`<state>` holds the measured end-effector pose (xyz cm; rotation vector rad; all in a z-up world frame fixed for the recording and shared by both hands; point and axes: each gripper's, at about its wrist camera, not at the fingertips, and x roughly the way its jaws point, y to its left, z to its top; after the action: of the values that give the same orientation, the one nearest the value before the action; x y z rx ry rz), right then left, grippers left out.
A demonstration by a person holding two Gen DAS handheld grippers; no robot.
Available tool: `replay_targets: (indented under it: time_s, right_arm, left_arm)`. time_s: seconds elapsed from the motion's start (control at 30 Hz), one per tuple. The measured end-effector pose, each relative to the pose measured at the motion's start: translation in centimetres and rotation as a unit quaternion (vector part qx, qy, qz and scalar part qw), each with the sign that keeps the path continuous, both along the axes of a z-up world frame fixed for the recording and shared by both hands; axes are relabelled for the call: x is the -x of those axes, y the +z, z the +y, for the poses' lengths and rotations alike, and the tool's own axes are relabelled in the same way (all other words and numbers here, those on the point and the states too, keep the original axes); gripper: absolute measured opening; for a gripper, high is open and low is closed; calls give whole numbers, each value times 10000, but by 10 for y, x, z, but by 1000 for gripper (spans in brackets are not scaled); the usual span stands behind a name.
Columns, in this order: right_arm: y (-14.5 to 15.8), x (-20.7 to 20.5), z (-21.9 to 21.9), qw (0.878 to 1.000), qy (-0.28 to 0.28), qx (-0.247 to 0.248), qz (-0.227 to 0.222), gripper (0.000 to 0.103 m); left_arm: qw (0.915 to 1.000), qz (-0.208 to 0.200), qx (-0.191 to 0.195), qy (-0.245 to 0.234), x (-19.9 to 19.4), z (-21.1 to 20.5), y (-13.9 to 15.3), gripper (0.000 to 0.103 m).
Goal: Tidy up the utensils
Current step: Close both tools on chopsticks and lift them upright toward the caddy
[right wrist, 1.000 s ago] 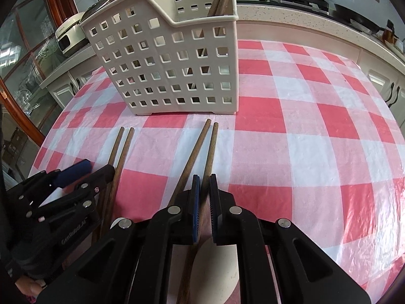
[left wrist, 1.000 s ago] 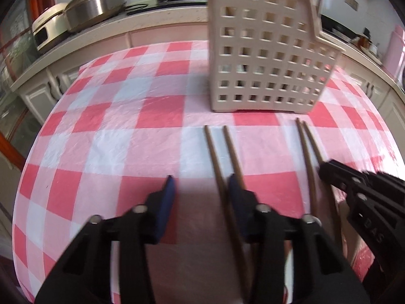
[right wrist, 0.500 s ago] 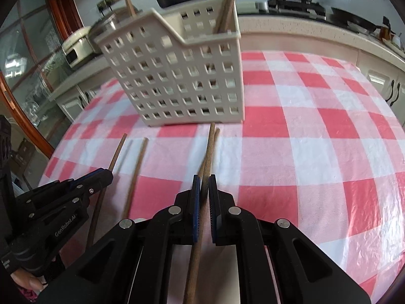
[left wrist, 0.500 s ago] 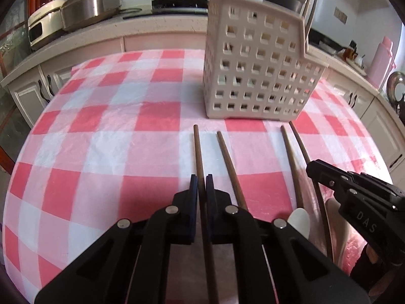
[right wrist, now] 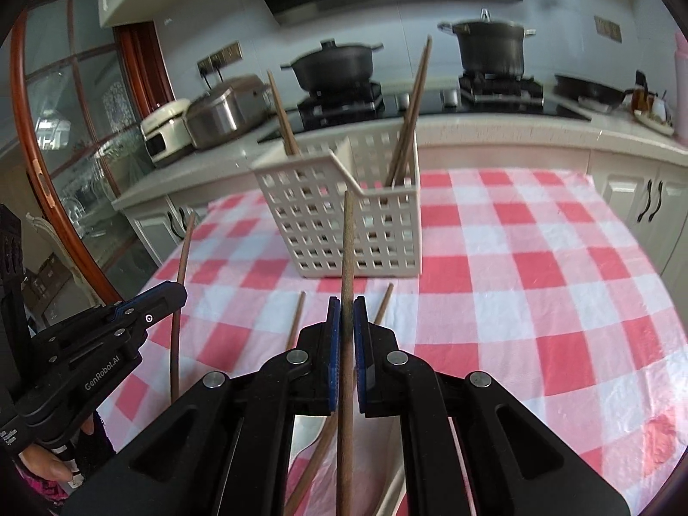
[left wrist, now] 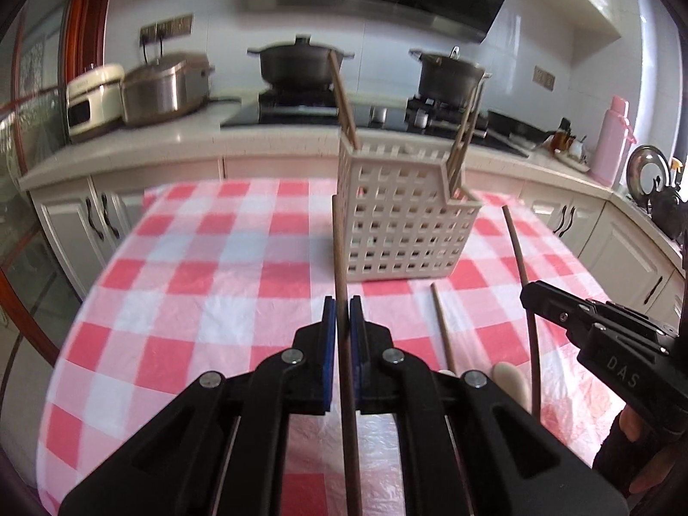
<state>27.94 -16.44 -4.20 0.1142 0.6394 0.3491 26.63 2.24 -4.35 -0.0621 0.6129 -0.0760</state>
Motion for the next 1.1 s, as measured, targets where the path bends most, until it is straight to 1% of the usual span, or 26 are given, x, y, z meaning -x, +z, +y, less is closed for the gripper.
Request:
replay_targets:
  time_s: [0.2, 0.53, 0.83, 1.1]
  right_arm:
    - [24, 29, -1, 9993, 29, -6, -374, 7]
    - [49, 68, 0, 9966, 36, 29, -818, 6]
    - [57, 81, 2, 9952, 26, 74, -977, 6]
    - [64, 84, 2, 9942, 38, 80, -1075, 6]
  left_arm:
    - [9989, -446, -139, -32, 31, -5, 23, 6]
    - [9961, -864, -146, -48, 69, -1, 43, 6]
    - [9945, -1034, -131, -70, 88, 0, 52, 6]
    - [9930, -1170, -138, -74, 87, 1, 59, 6]
